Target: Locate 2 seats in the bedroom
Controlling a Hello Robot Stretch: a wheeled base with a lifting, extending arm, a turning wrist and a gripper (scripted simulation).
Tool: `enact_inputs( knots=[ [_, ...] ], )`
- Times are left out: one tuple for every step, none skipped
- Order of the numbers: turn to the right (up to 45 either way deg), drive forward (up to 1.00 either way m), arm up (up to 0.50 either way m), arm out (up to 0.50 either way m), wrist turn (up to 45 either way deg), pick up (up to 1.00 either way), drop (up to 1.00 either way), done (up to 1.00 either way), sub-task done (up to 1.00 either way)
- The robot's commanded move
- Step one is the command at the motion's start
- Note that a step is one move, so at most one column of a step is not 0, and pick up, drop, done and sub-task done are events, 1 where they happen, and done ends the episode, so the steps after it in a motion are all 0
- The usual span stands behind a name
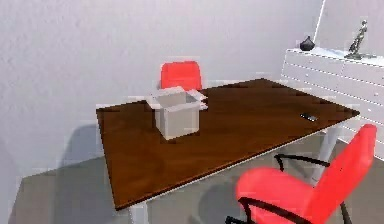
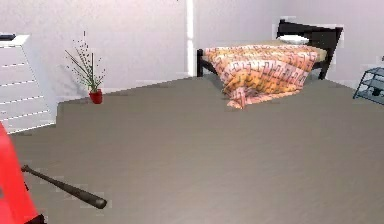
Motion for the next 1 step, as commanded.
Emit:
enact_inputs(
  knots=[
    [30.0, 0.0, 0.0, 0.0, 0.0, 0.0, 0.0, 0.0, 0.0]
  ],
)
